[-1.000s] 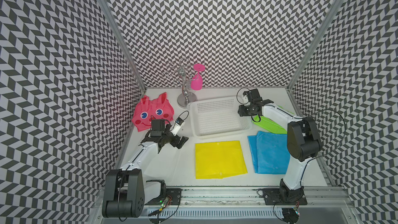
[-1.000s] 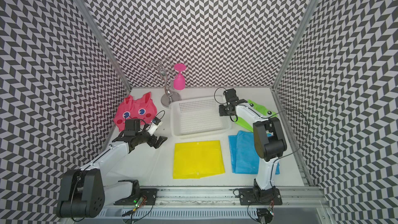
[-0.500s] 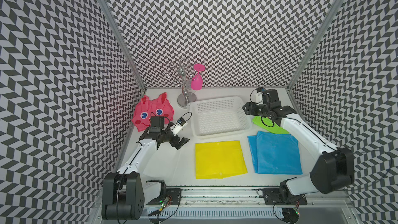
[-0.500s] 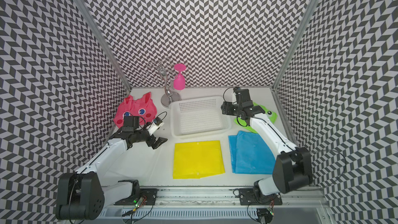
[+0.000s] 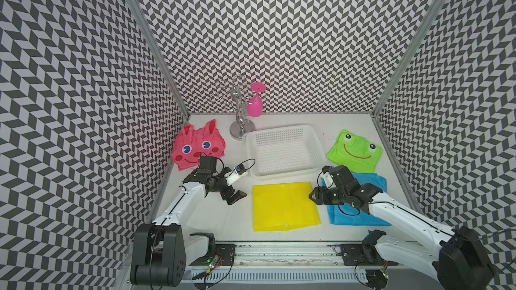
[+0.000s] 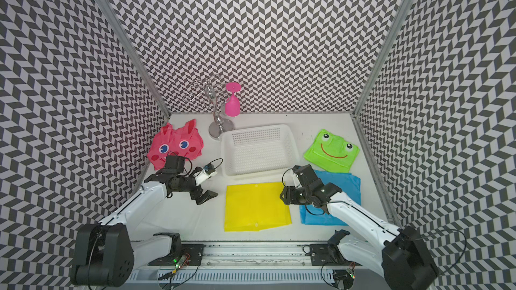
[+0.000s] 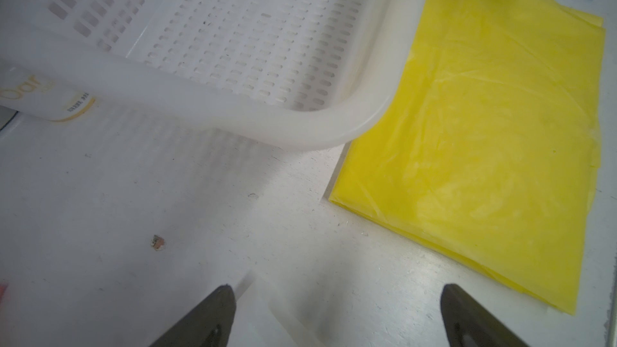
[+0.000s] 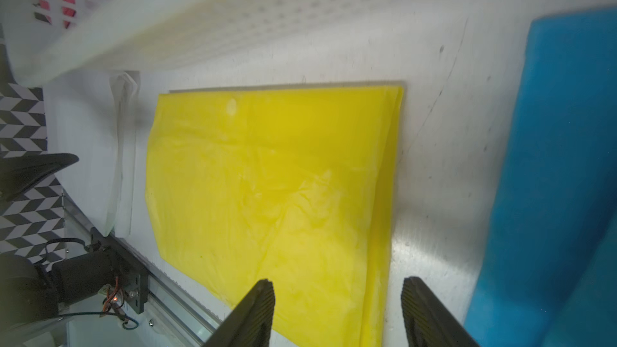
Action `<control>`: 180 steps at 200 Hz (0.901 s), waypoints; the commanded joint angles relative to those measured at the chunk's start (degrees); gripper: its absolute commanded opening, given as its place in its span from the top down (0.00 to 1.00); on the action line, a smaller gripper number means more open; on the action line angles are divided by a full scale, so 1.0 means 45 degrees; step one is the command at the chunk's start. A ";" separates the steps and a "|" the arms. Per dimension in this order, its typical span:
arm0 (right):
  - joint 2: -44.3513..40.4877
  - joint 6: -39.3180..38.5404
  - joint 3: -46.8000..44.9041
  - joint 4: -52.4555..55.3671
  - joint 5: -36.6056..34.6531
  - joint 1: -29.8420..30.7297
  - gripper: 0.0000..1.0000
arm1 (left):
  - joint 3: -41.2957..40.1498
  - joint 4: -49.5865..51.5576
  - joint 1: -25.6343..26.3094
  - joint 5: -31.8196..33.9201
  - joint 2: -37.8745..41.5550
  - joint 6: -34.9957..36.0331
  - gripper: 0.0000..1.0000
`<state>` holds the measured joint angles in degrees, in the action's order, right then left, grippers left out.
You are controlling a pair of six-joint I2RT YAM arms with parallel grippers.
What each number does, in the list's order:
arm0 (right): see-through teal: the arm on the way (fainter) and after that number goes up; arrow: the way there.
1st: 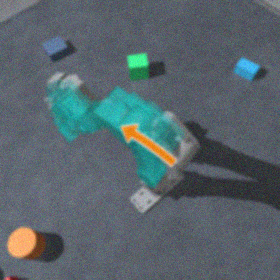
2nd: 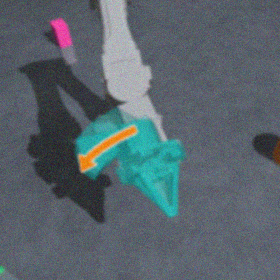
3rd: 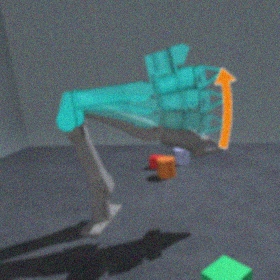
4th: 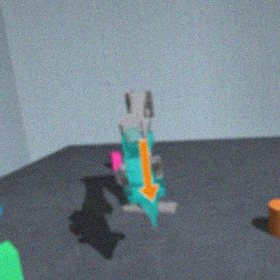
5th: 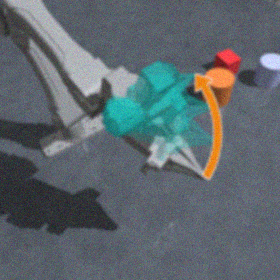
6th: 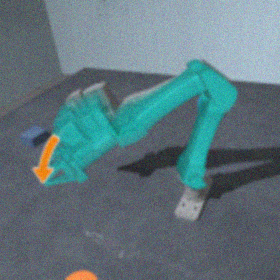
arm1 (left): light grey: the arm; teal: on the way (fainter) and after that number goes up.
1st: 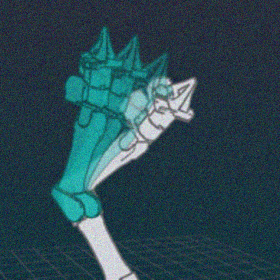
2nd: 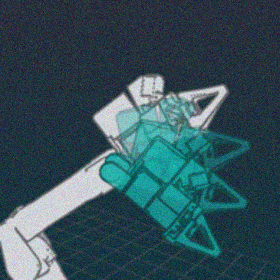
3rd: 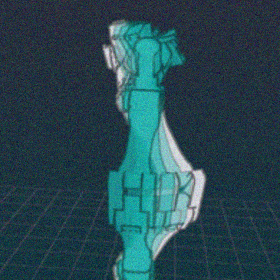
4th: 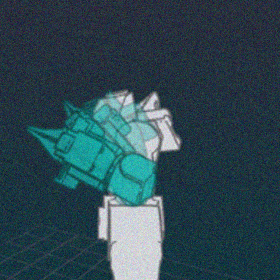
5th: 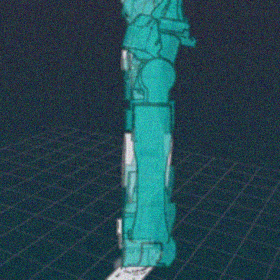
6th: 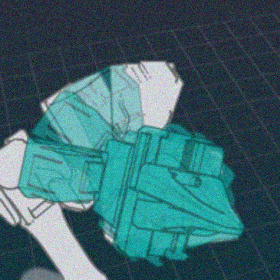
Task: Put the folded raincoat in the basket
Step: Pick up the raincoat from the center of the board.
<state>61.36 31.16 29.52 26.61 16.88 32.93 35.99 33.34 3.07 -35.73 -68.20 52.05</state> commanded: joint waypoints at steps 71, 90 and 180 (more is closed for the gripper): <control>0.2921 0.0280 -0.1101 -0.2271 0.1365 0.0222 0.56 | -0.0450 -0.1118 0.0547 -0.0027 -0.0128 -0.0499 0.01; 0.3087 -0.0008 -0.0947 -0.1897 0.1285 0.0222 0.71 | -0.0380 -0.1106 0.0581 -0.0202 -0.0282 -0.0610 0.00; 0.1613 -0.1089 0.0583 -0.0560 0.1957 0.0222 1.00 | 0.1668 0.1965 0.0725 0.0506 -0.0005 0.1070 0.01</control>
<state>71.22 29.39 28.69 21.50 25.23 33.63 37.56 33.85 5.82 -34.94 -69.41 51.86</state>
